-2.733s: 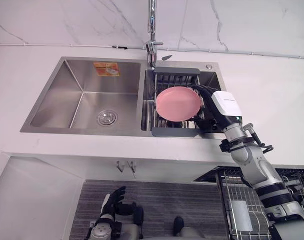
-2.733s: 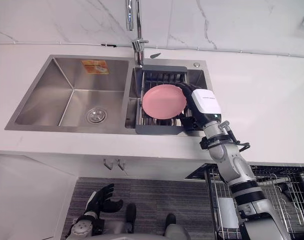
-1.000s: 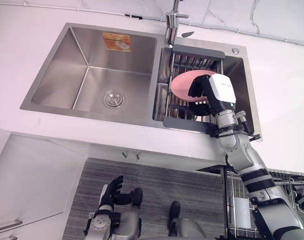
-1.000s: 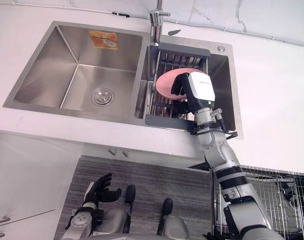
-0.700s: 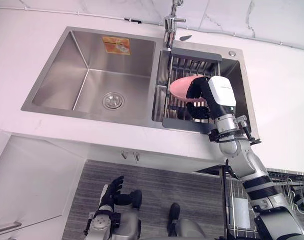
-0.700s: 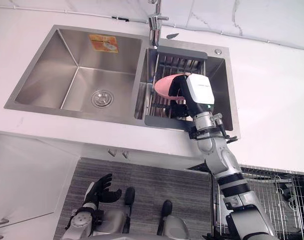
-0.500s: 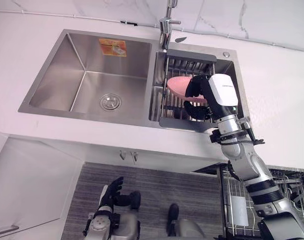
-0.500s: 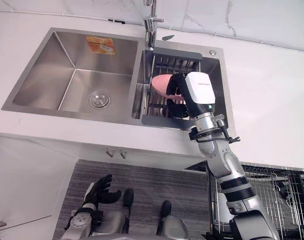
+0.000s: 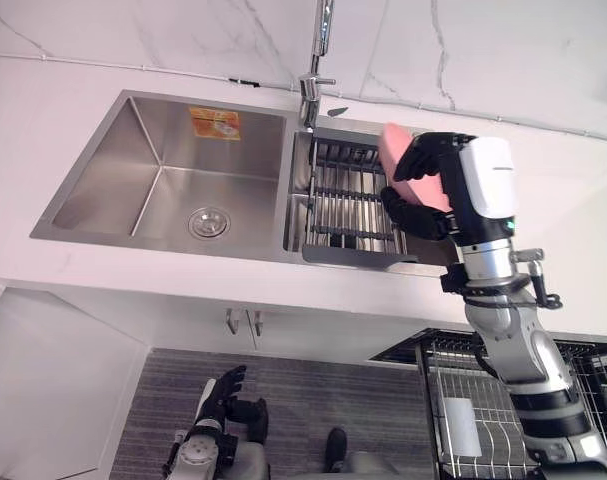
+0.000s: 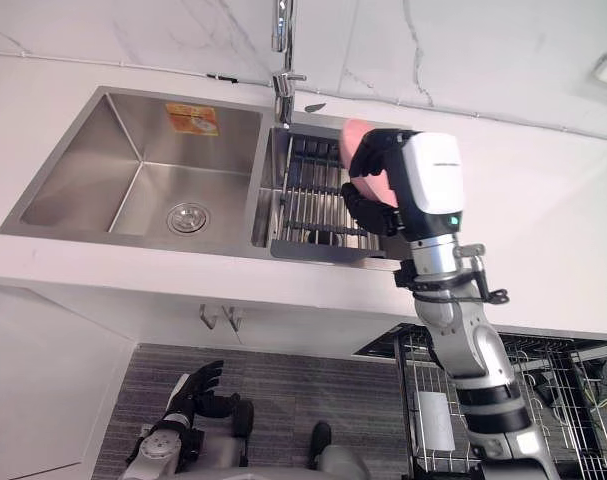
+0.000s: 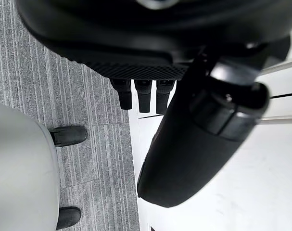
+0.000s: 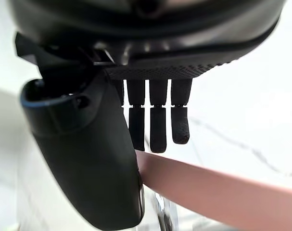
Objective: Walk over to the sink, pick up the cup, carry it to the dishwasher, place the cup inside the dishwasher, then close the dishwasher door
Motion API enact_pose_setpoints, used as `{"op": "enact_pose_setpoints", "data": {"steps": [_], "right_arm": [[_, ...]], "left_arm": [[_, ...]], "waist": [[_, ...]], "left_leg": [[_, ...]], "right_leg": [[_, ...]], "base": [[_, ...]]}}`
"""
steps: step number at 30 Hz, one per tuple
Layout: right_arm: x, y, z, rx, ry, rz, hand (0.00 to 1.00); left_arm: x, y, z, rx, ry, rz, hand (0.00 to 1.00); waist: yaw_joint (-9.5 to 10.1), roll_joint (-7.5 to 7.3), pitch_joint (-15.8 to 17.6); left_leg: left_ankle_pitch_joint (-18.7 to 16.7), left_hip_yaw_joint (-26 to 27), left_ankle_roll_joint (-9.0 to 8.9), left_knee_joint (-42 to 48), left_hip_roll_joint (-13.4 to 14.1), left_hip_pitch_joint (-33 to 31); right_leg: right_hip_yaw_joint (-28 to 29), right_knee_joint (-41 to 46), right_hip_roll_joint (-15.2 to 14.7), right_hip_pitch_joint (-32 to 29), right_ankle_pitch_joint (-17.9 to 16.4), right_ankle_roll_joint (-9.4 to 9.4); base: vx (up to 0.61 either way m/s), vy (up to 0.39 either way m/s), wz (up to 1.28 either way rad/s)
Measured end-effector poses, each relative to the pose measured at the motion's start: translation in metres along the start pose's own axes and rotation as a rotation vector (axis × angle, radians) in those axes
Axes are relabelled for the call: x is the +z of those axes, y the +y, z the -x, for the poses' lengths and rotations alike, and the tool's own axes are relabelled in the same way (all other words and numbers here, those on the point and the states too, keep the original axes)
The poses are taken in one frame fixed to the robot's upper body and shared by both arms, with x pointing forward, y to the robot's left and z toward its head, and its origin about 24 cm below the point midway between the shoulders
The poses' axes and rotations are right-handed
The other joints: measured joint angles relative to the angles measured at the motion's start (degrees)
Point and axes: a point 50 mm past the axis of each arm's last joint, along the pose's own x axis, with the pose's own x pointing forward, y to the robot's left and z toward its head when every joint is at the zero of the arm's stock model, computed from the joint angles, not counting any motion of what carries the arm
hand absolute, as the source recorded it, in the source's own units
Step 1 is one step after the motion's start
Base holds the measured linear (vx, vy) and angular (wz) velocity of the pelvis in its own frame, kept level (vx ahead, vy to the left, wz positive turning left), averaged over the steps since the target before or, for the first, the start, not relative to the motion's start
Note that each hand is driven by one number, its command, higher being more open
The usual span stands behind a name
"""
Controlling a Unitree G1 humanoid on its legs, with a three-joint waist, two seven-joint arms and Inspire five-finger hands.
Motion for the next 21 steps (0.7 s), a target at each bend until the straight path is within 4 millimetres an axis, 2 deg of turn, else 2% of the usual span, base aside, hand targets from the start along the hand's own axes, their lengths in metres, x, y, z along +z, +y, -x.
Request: {"op": "enact_pose_setpoints", "data": {"steps": [6, 12, 21], "right_arm": [[0.001, -0.009, 0.014, -0.082, 0.056, -0.06, 0.3], [-0.004, -0.005, 0.03, -0.043, 0.113, -0.059, 0.3], [-0.006, -0.004, 0.043, 0.0, 0.148, -0.048, 0.3]], "left_arm": [[-0.006, 0.0, 0.001, -0.004, 0.029, -0.016, 0.9], [-0.007, -0.001, 0.001, -0.006, 0.036, -0.017, 0.9], [-0.01, 0.0, 0.002, -0.007, 0.048, -0.022, 0.9]], "waist": [[-0.8, -0.13, -1.28], [-1.0, -0.17, -1.36], [-2.13, -0.07, -1.49]], "left_leg": [[-0.15, 0.46, -0.22, -0.01, 0.19, 1.19], [-0.35, 1.41, -0.53, -0.02, 0.44, 2.02], [-0.38, 1.81, -0.56, 0.0, 0.45, 2.28]], "right_leg": [[0.41, -0.04, 0.17, 0.96, 0.05, -0.07], [1.31, -0.05, 0.4, 1.31, 0.24, -0.34], [1.68, -0.33, 0.42, 1.49, 0.29, -0.34]], "base": [[-0.02, -0.005, -0.05], [-0.02, -0.005, -0.08], [0.0, -0.001, -0.02]]}}
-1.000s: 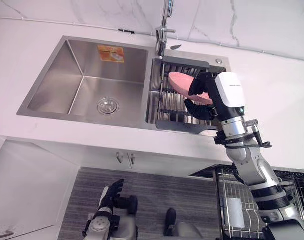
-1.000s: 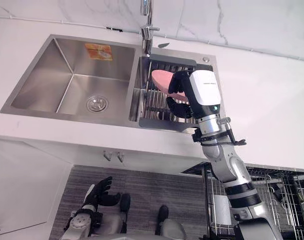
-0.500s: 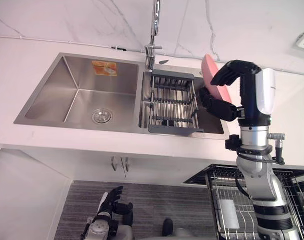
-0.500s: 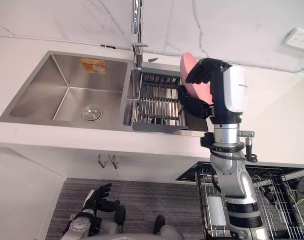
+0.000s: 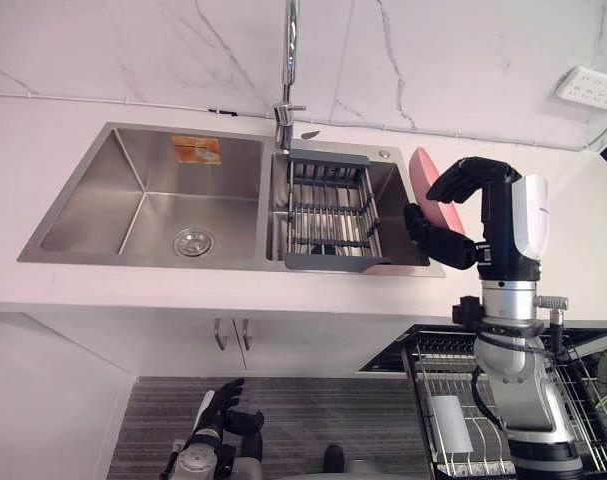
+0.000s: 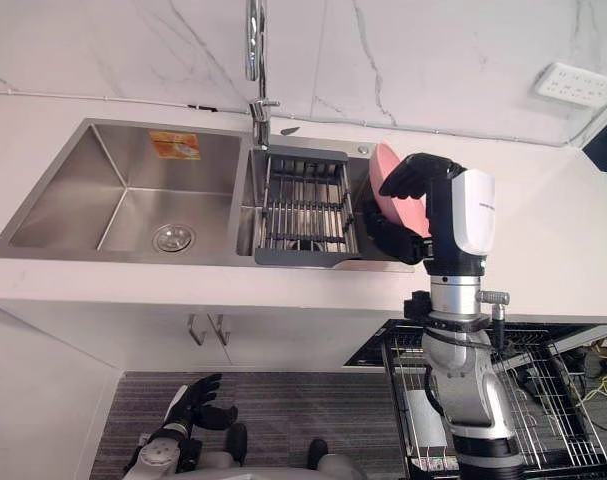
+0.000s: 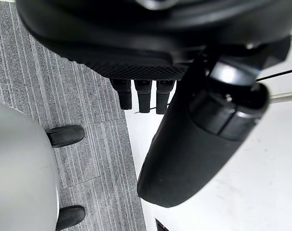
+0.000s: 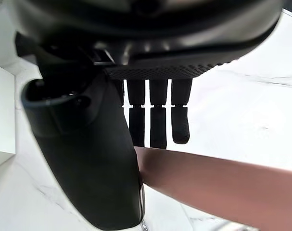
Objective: Walk over to the sink, pick up the cup, carry it to the dishwasher, place the cup inside the dishwasher, then close the dishwasher door
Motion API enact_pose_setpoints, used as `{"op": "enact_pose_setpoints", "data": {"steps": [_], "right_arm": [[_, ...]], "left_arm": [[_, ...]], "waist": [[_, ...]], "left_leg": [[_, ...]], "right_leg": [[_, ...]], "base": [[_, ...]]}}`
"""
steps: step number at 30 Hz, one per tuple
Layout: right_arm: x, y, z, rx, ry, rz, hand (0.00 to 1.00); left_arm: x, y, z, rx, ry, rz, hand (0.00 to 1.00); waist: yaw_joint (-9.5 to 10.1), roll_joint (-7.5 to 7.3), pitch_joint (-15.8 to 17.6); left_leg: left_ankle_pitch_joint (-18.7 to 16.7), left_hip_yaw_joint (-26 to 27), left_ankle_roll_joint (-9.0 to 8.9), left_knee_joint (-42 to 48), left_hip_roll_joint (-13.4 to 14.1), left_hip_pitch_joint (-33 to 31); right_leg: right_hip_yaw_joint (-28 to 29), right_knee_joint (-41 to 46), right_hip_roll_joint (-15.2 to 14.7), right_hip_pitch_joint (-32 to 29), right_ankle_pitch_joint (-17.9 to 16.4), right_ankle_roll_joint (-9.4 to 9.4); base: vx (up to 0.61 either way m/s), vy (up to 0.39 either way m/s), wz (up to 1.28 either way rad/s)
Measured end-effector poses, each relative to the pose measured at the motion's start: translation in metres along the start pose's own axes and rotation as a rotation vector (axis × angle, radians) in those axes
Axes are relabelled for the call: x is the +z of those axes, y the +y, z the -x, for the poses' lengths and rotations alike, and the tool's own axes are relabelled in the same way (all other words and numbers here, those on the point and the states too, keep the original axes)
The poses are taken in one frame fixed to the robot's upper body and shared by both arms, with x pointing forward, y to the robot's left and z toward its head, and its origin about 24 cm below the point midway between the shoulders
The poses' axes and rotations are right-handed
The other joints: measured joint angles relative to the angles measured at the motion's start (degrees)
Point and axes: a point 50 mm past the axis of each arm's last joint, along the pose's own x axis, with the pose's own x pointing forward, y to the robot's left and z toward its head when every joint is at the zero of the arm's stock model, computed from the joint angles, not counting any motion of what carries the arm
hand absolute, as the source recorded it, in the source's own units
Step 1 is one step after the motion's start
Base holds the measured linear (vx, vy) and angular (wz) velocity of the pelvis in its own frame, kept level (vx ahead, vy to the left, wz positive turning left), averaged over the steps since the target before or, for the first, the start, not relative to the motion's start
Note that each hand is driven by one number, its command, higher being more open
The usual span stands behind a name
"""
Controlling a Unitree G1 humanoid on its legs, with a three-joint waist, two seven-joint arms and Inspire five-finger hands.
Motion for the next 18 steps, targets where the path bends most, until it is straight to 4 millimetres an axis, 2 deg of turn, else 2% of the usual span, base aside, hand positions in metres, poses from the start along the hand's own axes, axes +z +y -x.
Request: {"op": "enact_pose_setpoints", "data": {"steps": [6, 8, 10, 13, 16, 18], "right_arm": [[0.003, -0.007, 0.015, 0.014, 0.011, 0.03, 0.3], [0.001, -0.01, 0.017, 0.009, 0.019, 0.057, 0.3], [-0.001, -0.013, 0.016, -0.007, 0.018, 0.076, 0.3], [-0.002, -0.016, 0.016, -0.021, 0.019, 0.09, 0.3], [-0.005, -0.02, 0.015, -0.035, 0.036, 0.115, 0.3], [-0.01, -0.019, 0.015, -0.034, 0.068, 0.128, 0.3]], "left_arm": [[-0.001, -0.003, 0.0, -0.017, 0.002, -0.024, 0.9], [0.001, -0.004, 0.0, -0.023, -0.004, -0.031, 0.9], [0.006, -0.009, -0.002, -0.039, -0.017, -0.039, 0.9], [0.006, -0.02, -0.001, -0.066, -0.02, -0.039, 0.9], [0.006, -0.022, -0.001, -0.074, -0.022, -0.043, 0.9], [0.006, -0.021, -0.001, -0.072, -0.022, -0.043, 0.9]], "waist": [[-0.8, 0.44, -0.66], [-1.02, 0.76, -0.68], [-1.34, 2.05, 0.0], [-1.76, 4.05, -0.15], [-2.22, 4.68, -0.09], [-2.22, 4.71, -0.04]], "left_leg": [[-0.02, -0.18, -0.02, 0.73, 0.24, -1.65], [-1.38, -0.14, -0.19, 3.64, 0.3, -3.5], [-5.4, 0.12, -0.51, 11.03, 0.69, -6.39], [-9.43, 2.7, -0.75, 16.8, 1.77, -7.93], [-11.64, 4.13, -0.6, 20.1, 2.36, -9.13], [-13.81, 7.43, -0.14, 23.1, 3.12, -9.45]], "right_leg": [[-0.04, -0.57, 0.32, -0.98, 0.34, -0.3], [0.05, -0.41, 0.3, -1.61, 0.41, -0.4], [1.12, 0.14, 0.56, -2.13, 0.53, -0.45], [4.67, 1.18, 1.27, -3.25, 0.5, -0.45], [8.73, 2.42, 1.87, -5.59, 0.55, -0.3], [14.09, 3.59, 2.83, -7.69, 1.06, 0.38]], "base": [[0.0, -0.005, 0.01], [-0.01, -0.001, -0.02], [-0.02, 0.009, -0.2], [-0.04, 0.033, -0.57], [-0.03, 0.058, -0.81], [-0.03, 0.104, -1.16]]}}
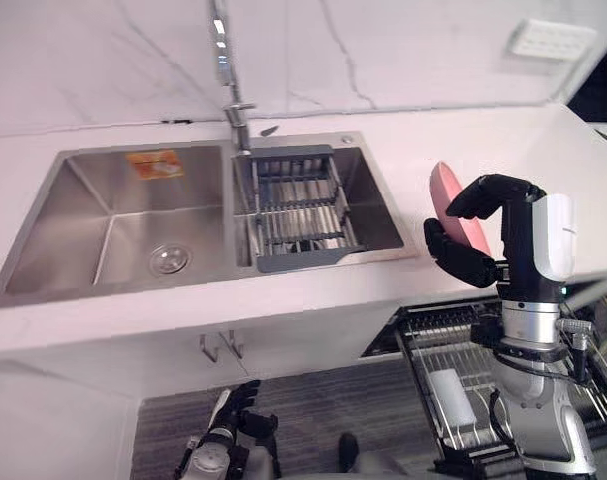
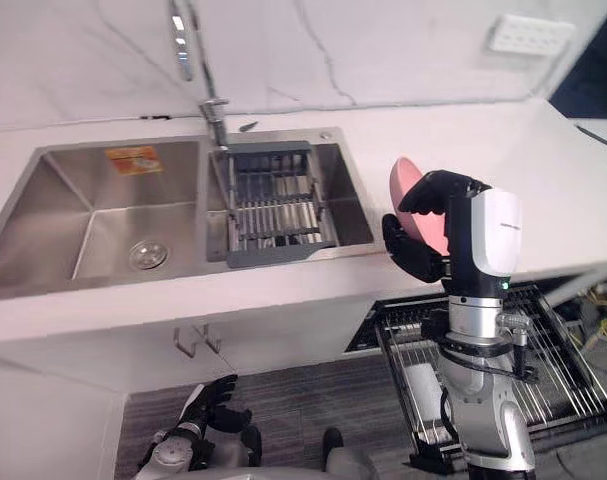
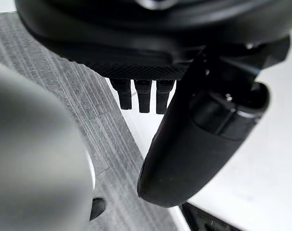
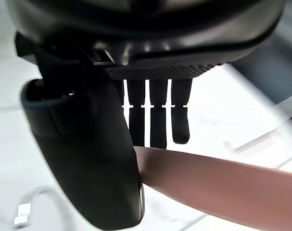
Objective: Walk over to the sink, pick up the cup, carry it to the dishwasher, place the cup inside the dishwasher, then close the dishwasher door
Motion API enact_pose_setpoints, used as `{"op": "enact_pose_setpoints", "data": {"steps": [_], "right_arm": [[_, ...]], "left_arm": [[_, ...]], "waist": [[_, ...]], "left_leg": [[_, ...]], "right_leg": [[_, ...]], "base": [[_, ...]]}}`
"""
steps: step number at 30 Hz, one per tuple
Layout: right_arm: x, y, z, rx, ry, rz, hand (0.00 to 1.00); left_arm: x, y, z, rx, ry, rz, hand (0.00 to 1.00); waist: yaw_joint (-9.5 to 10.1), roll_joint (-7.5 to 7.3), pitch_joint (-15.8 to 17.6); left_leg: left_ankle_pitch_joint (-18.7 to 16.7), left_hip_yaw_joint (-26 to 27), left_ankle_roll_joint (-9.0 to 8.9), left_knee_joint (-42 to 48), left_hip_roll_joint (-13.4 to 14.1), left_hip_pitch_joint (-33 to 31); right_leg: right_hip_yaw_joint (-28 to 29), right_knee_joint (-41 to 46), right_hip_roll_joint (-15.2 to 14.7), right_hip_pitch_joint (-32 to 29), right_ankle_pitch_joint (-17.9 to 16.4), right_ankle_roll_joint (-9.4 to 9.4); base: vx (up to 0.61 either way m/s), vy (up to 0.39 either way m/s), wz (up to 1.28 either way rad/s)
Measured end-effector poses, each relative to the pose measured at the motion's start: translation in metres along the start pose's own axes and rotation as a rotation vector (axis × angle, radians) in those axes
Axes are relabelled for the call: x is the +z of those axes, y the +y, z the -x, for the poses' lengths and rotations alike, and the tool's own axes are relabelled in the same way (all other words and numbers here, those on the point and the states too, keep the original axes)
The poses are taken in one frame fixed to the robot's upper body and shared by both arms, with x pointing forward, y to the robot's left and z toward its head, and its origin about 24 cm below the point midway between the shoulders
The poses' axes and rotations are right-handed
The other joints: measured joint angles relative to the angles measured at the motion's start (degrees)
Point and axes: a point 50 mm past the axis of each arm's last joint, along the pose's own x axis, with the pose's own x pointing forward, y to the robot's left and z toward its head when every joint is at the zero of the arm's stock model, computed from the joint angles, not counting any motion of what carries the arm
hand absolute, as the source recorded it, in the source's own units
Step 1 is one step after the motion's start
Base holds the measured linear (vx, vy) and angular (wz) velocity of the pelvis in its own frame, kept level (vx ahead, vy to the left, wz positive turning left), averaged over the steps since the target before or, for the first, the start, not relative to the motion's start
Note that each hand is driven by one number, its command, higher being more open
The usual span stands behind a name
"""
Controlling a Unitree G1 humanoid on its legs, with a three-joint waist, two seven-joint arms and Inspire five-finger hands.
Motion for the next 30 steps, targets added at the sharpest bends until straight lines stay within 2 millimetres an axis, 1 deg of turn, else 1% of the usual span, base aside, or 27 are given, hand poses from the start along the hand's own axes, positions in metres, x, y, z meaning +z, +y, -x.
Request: {"op": "enact_pose_setpoints", "data": {"steps": [1, 2, 3, 4, 5, 6, 7, 8, 9, 10, 13, 14, 15, 16, 18, 21, 23, 27, 28, 30], "right_arm": [[-0.001, 0.001, 0.0, 0.002, 0.007, 0.004, 0.3], [-0.004, 0.003, 0.0, 0.01, 0.018, 0.026, 0.3], [-0.007, 0.006, -0.001, 0.018, 0.036, 0.037, 0.3], [-0.009, 0.007, -0.002, 0.022, 0.045, 0.042, 0.3], [-0.01, 0.011, -0.004, 0.028, 0.054, 0.043, 0.3], [-0.012, 0.013, -0.003, 0.036, 0.063, 0.045, 0.3], [-0.012, 0.013, -0.003, 0.038, 0.064, 0.046, 0.3], [-0.012, 0.013, -0.003, 0.038, 0.064, 0.047, 0.3], [-0.013, 0.013, -0.002, 0.044, 0.066, 0.052, 0.3], [-0.014, 0.013, -0.002, 0.047, 0.068, 0.056, 0.3], [-0.016, 0.013, 0.0, 0.053, 0.075, 0.066, 0.3], [-0.016, 0.013, 0.0, 0.051, 0.076, 0.067, 0.3], [-0.019, 0.012, 0.001, 0.053, 0.085, 0.072, 0.3], [-0.023, 0.013, 0.002, 0.062, 0.102, 0.079, 0.3], [-0.031, 0.016, 0.006, 0.081, 0.137, 0.084, 0.3], [-0.042, 0.015, 0.014, 0.105, 0.185, 0.106, 0.3], [-0.045, 0.013, 0.016, 0.11, 0.194, 0.116, 0.3], [-0.053, 0.01, 0.014, 0.124, 0.199, 0.147, 0.3], [-0.055, 0.01, 0.014, 0.124, 0.206, 0.15, 0.3], [-0.062, 0.012, 0.006, 0.109, 0.225, 0.154, 0.3]], "left_arm": [[0.0, 0.0, 0.0, 0.0, -0.001, 0.0, 0.9], [0.0, 0.0, 0.0, 0.003, -0.001, 0.001, 0.9], [-0.001, 0.001, 0.0, 0.005, -0.001, 0.002, 0.9], [0.0, 0.001, 0.0, 0.007, -0.002, 0.003, 0.9], [0.0, 0.002, 0.0, 0.016, -0.003, 0.01, 0.9], [-0.001, 0.003, 0.001, 0.023, 0.002, 0.018, 0.9], [-0.002, 0.003, 0.001, 0.027, 0.005, 0.025, 0.9], [-0.003, 0.003, 0.001, 0.032, 0.007, 0.031, 0.9], [-0.004, 0.004, 0.001, 0.034, 0.01, 0.036, 0.9], [-0.004, 0.004, 0.002, 0.038, 0.013, 0.04, 0.9], [-0.007, 0.001, 0.003, 0.034, 0.017, 0.05, 0.9], [-0.007, 0.001, 0.003, 0.034, 0.018, 0.05, 0.9], [-0.008, 0.001, 0.004, 0.034, 0.021, 0.052, 0.9], [-0.008, 0.0, 0.004, 0.033, 0.022, 0.054, 0.9], [-0.008, -0.001, 0.004, 0.031, 0.022, 0.056, 0.9], [-0.008, -0.005, 0.004, 0.021, 0.022, 0.062, 0.9], [-0.008, -0.006, 0.004, 0.018, 0.021, 0.067, 0.9], [-0.005, -0.013, 0.004, 0.008, 0.011, 0.088, 0.9], [-0.004, -0.013, 0.004, 0.009, 0.008, 0.092, 0.9], [0.0, -0.012, 0.003, 0.014, -0.012, 0.106, 0.9]], "waist": [[0.03, 0.01, 0.01], [0.0, 0.1, 0.08], [-0.19, 0.33, 0.38], [-0.17, 0.33, 0.5], [-0.14, 0.42, 0.84], [-0.16, 0.39, 0.88], [-0.15, 0.45, 0.91], [-0.21, 0.72, 1.05], [-0.56, 0.75, 1.12], [-0.66, 1.01, 1.01], [-0.61, 2.03, 0.35], [-0.62, 2.05, 0.34], [-0.64, 2.26, 0.23], [-0.5, 2.33, 0.19], [-0.2, 2.62, 0.12], [-0.26, 3.64, 0.36], [-0.48, 4.41, 0.79], [-0.75, 6.49, 2.35], [-0.75, 6.65, 2.52], [-0.73, 7.06, 4.39]], "left_leg": [[-0.72, 1.02, 0.11, 0.76, 0.16, 0.01], [-2.03, 2.79, 0.57, 2.35, 0.85, 0.01], [-3.09, 5.25, 1.12, 3.57, 1.77, 0.07], [-3.36, 6.39, 1.33, 3.94, 1.96, 0.25], [-3.51, 8.88, 1.58, 4.7, 2.57, 0.79], [-3.82, 10.42, 1.89, 5.07, 2.83, 1.45], [-4.16, 10.86, 1.83, 5.07, 2.98, 1.68], [-5.27, 11.16, 1.4, 5.05, 3.36, 1.99], [-5.84, 10.79, 0.53, 5.38, 3.68, 2.25], [-5.77, 10.51, -0.02, 5.29, 4.05, 2.34], [-4.51, 10.43, -1.17, 2.73, 4.98, 2.49], [-4.18, 10.42, -1.12, 2.14, 4.94, 2.55], [-3.21, 10.44, -1.1, 1.16, 4.8, 2.74], [-2.73, 9.99, -1.2, 0.41, 4.47, 3.27], [-2.18, 7.65, -1.4, -0.2, 3.94, 3.88], [-1.82, 7.14, -1.6, -1.39, 3.42, 5.05], [-1.44, 6.68, -1.56, -1.94, 3.0, 5.01], [-0.75, 4.66, -0.96, -2.94, 1.8, 4.54], [-0.74, 4.58, -0.94, -3.02, 1.71, 4.25], [-0.65, 4.53, -0.76, -3.36, 1.31, 3.02]], "right_leg": [[1.34, 0.3, 0.26, -0.56, 0.15, 0.24], [3.99, 0.96, 1.05, -1.59, 0.31, 0.49], [3.32, 2.01, 0.46, -2.63, -0.53, -1.26], [0.75, 3.09, -0.23, -3.31, -0.7, -2.07], [-4.3, 6.19, -2.47, -4.6, -1.09, -2.97], [-7.78, 9.44, -4.03, -5.1, -1.7, -2.9], [-8.98, 10.45, -4.4, -5.09, -2.65, -2.88], [-10.28, 11.3, -4.46, -5.1, -3.36, -2.76], [-10.85, 10.69, -4.35, -4.78, -3.29, -1.4], [-10.97, 9.25, -3.8, -4.22, -2.7, -0.85], [-10.68, 2.47, -1.88, -2.51, 0.66, -1.55], [-10.49, 1.27, -1.68, -2.14, 1.4, -1.62], [-10.27, -0.88, -1.36, -1.38, 3.06, -1.13], [-10.02, -2.89, -1.08, -0.48, 4.27, -1.16], [-9.33, -4.48, -0.95, 0.65, 4.86, -1.1], [-9.66, -5.61, -1.09, 2.02, 4.86, -1.05], [-10.07, -5.71, -1.27, 2.05, 4.85, -1.01], [-10.96, -5.49, -2.07, 1.69, 4.9, -0.89], [-10.92, -5.21, -2.12, 1.18, 4.9, -0.88], [-10.35, -3.43, -2.36, -1.3, 4.87, -0.8]], "base": [[-0.03, 0.124, -1.32], [-0.04, 0.116, -1.24], [-0.05, 0.112, -1.2], [-0.08, 0.119, -1.1], [-0.07, 0.103, -0.91], [-0.04, 0.084, -0.78], [-0.02, 0.032, -0.44], [0.0, -0.027, -0.17], [0.01, -0.066, -0.09], [0.02, -0.097, -0.02], [0.04, -0.082, -0.13], [0.09, -0.076, -0.21], [0.11, -0.043, -0.22], [0.12, -0.035, -0.25], [0.1, -0.015, -0.21], [0.07, 0.011, 0.02], [0.02, 0.006, 0.13], [-0.03, 0.023, 0.16], [-0.08, 0.016, 0.04], [-0.1, 0.015, -0.08]]}}
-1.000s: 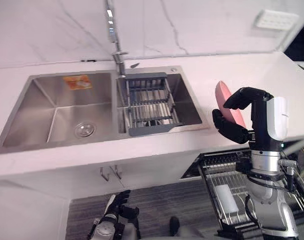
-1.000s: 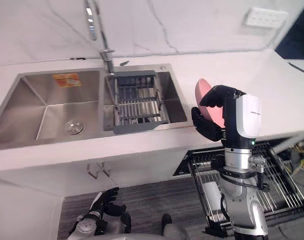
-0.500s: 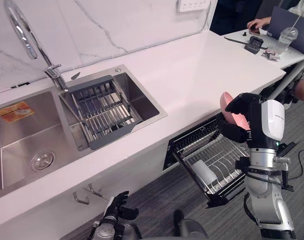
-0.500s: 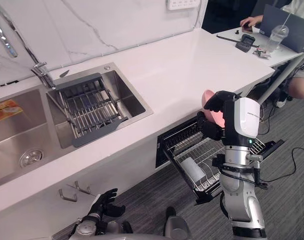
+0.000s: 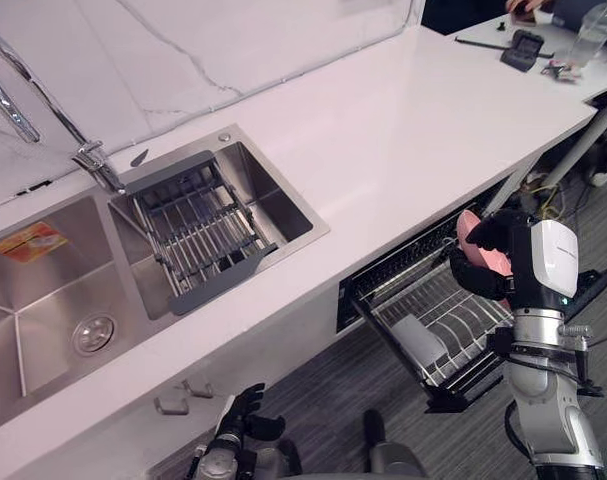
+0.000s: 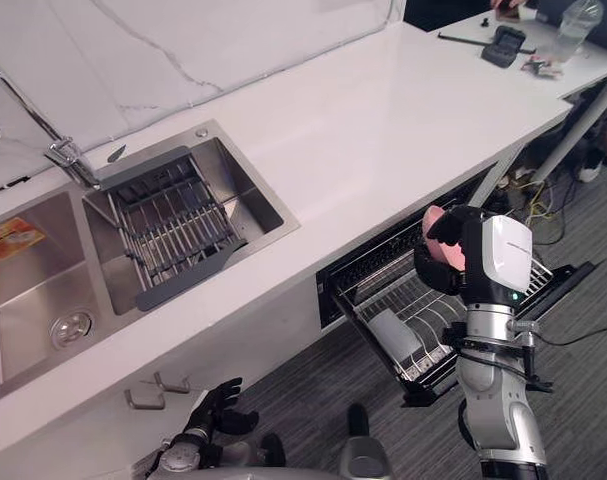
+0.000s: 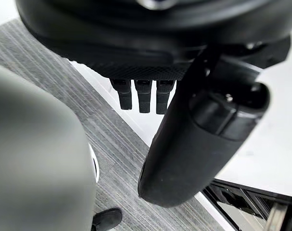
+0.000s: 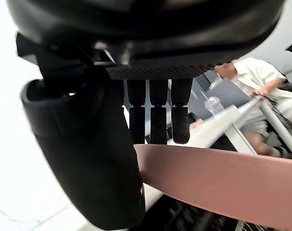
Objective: Walk over to the sink, pick up the cup, carry it to the dishwasher, place the cup inside the dishwasher, then close the dishwasher door
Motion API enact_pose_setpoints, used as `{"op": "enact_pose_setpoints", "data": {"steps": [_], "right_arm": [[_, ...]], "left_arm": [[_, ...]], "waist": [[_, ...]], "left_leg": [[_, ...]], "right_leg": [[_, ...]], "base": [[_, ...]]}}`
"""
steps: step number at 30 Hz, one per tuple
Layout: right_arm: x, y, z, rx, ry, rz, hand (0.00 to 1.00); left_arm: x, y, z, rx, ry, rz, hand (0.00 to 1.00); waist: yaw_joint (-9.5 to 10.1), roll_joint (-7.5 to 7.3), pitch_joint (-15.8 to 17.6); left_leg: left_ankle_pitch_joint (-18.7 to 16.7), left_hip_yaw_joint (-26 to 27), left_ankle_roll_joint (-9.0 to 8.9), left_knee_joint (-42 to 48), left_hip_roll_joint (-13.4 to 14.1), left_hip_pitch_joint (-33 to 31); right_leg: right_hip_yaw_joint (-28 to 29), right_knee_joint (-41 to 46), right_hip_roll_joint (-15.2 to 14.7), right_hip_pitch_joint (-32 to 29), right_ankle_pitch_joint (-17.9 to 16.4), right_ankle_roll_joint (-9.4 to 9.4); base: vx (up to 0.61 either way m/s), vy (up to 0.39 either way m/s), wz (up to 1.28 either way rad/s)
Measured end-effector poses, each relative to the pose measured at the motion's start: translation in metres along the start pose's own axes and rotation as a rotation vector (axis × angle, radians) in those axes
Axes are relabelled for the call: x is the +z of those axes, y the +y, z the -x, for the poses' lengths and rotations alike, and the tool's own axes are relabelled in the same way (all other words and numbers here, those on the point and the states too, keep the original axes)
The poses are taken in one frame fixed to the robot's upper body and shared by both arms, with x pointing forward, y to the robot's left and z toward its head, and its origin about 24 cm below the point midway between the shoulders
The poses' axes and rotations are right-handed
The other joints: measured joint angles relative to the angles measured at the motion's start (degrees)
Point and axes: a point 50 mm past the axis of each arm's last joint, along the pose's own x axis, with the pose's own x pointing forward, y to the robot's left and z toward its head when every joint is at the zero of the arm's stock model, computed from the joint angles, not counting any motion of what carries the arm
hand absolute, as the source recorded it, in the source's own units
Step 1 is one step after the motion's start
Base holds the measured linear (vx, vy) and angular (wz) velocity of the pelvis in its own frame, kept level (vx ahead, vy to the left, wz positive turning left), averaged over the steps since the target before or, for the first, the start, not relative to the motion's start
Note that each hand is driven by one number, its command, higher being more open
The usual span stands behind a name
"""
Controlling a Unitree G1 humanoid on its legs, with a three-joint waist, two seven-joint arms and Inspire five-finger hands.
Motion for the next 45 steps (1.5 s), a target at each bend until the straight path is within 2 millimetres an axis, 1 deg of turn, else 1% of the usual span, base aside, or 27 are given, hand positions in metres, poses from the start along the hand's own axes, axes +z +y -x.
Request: {"op": "enact_pose_setpoints", "data": {"steps": [2, 4, 6, 7, 8, 11, 13, 16, 18, 23, 26, 29, 30, 35, 37, 43, 45], "right_arm": [[-0.002, -0.001, -0.007, -0.012, 0.007, 0.005, 0.3], [-0.005, -0.003, -0.018, -0.034, 0.01, 0.02, 0.3], [-0.006, -0.004, -0.024, -0.055, 0.029, -0.004, 0.3], [-0.007, -0.004, -0.028, -0.069, 0.04, -0.013, 0.3], [-0.006, -0.004, -0.029, -0.07, 0.041, -0.013, 0.3], [-0.007, -0.005, -0.033, -0.099, 0.061, -0.046, 0.3], [-0.005, -0.006, -0.038, -0.12, 0.062, -0.055, 0.3], [-0.003, -0.007, -0.044, -0.139, 0.067, -0.087, 0.3], [-0.004, -0.006, -0.047, -0.15, 0.081, -0.101, 0.3], [-0.001, -0.005, -0.06, -0.168, 0.093, -0.15, 0.3], [-0.006, -0.004, -0.063, -0.159, 0.111, -0.136, 0.3], [-0.009, -0.002, -0.068, -0.148, 0.126, -0.119, 0.3], [-0.009, -0.001, -0.07, -0.144, 0.128, -0.119, 0.9], [-0.015, 0.006, -0.075, -0.121, 0.175, -0.114, 0.9], [-0.016, 0.011, -0.078, -0.105, 0.19, -0.121, 0.9], [-0.016, 0.012, -0.077, -0.102, 0.208, -0.146, 0.9], [-0.013, 0.013, -0.077, -0.113, 0.21, -0.164, 0.9]], "left_arm": [[0.004, 0.001, -0.001, 0.003, -0.017, 0.008, 0.9], [0.012, 0.001, -0.003, 0.009, -0.047, 0.025, 0.9], [0.016, 0.002, -0.005, 0.012, -0.063, 0.035, 0.9], [0.022, 0.003, -0.006, 0.015, -0.083, 0.048, 0.9], [0.023, 0.003, -0.007, 0.015, -0.085, 0.048, 0.9], [0.039, 0.003, -0.011, 0.018, -0.134, 0.062, 0.9], [0.047, 0.004, -0.012, 0.036, -0.164, 0.067, 0.9], [0.054, 0.005, -0.015, 0.046, -0.184, 0.066, 0.9], [0.059, 0.005, -0.015, 0.051, -0.198, 0.074, 0.9], [0.072, 0.004, -0.018, 0.053, -0.241, 0.09, 0.9], [0.074, 0.001, -0.018, 0.049, -0.247, 0.106, 0.9], [0.078, -0.001, -0.018, 0.055, -0.26, 0.124, 0.9], [0.08, -0.001, -0.018, 0.056, -0.272, 0.126, 0.9], [0.087, -0.008, -0.018, 0.042, -0.289, 0.14, 0.9], [0.089, -0.014, -0.018, 0.033, -0.293, 0.151, 0.9], [0.094, -0.021, -0.019, 0.014, -0.303, 0.154, 0.9], [0.096, -0.021, -0.019, 0.017, -0.306, 0.154, 0.9]], "waist": [[0.02, 0.19, 1.51], [-0.03, 0.64, 4.11], [0.04, 0.72, 5.46], [0.11, 0.68, 6.9], [0.15, 0.67, 7.08], [1.37, 0.61, 9.8], [1.53, 0.5, 11.47], [2.05, 0.28, 11.79], [3.01, 0.04, 12.11], [3.43, -0.74, 12.68], [3.91, -0.76, 12.7], [4.29, -1.01, 12.84], [4.42, -1.35, 13.04], [4.49, -1.85, 13.34], [4.58, -1.87, 13.35], [4.73, -2.13, 13.5], [4.72, -2.6, 13.77]], "left_leg": [[0.24, 0.27, 0.36, -0.16, -0.29, -0.95], [0.65, 0.86, 0.66, 0.07, -0.7, -2.2], [0.92, 1.11, 0.79, 0.44, -0.83, -3.42], [1.12, 1.36, 0.86, 0.84, -0.83, -4.48], [1.14, 1.41, 0.86, 0.89, -0.83, -4.65], [1.23, 2.4, 0.86, 2.18, -0.49, -7.08], [1.21, 2.56, 0.84, 3.03, -0.33, -8.27], [1.19, 2.96, 0.82, 4.1, -0.12, -10.34], [1.09, 3.41, 0.7, 4.71, 0.27, -11.19], [0.97, 3.66, 0.63, 5.19, 0.66, -12.8], [0.95, 4.01, 0.62, 5.12, 0.78, -12.81], [0.95, 5.49, 0.61, 5.17, 1.13, -12.76], [0.94, 6.2, 0.6, 5.23, 1.36, -12.77], [0.68, 7.3, 0.23, 6.41, 2.12, -12.77], [-0.1, 8.0, 0.13, 7.44, 2.78, -12.76], [-0.32, 8.69, 0.08, 7.72, 3.34, -12.68], [-0.35, 8.74, 0.04, 7.67, 3.55, -12.68]], "right_leg": [[0.72, 1.24, -0.27, -1.7, -0.05, 0.09], [1.41, 3.36, -0.65, -4.2, -0.23, 0.28], [1.85, 4.68, -0.8, -5.99, -0.38, 0.31], [2.16, 6.06, -0.86, -7.64, -0.56, 0.28], [2.2, 6.23, -0.87, -7.92, -0.59, 0.27], [3.23, 9.16, -0.97, -11.72, -1.23, 0.04], [3.47, 10.91, -0.98, -13.41, -1.83, -0.06], [3.86, 12.27, -0.93, -15.9, -2.03, -0.09], [4.17, 12.81, -0.69, -16.97, -2.05, -0.15], [4.23, 13.28, -0.49, -18.59, -2.16, -0.38], [4.44, 13.23, -0.35, -18.76, -2.15, -0.39], [5.22, 13.16, -0.1, -19.13, -2.12, -0.38], [5.61, 13.16, 0.14, -19.43, -2.03, -0.39], [6.9, 13.08, 0.84, -19.53, -1.95, -0.38], [7.45, 13.06, 1.45, -19.53, -1.82, -0.41], [8.29, 12.39, 2.14, -19.52, -1.14, -0.66], [8.33, 12.03, 2.42, -19.5, -0.7, -0.81]], "base": [[-0.13, 0.013, -0.09], [-0.14, 0.013, -0.12], [-0.1, 0.008, -0.07], [-0.08, 0.0, -0.05], [-0.08, -0.006, -0.07], [-0.06, -0.004, -0.11], [-0.04, -0.016, -0.03], [-0.01, -0.015, -0.04], [-0.01, -0.028, -0.07], [-0.02, -0.027, 0.0], [0.03, -0.012, -0.04], [0.03, -0.006, -0.11], [0.04, -0.022, -0.21], [0.04, -0.019, -0.16], [0.02, -0.016, -0.2], [0.0, -0.032, -0.1], [-0.02, -0.062, -0.06]]}}
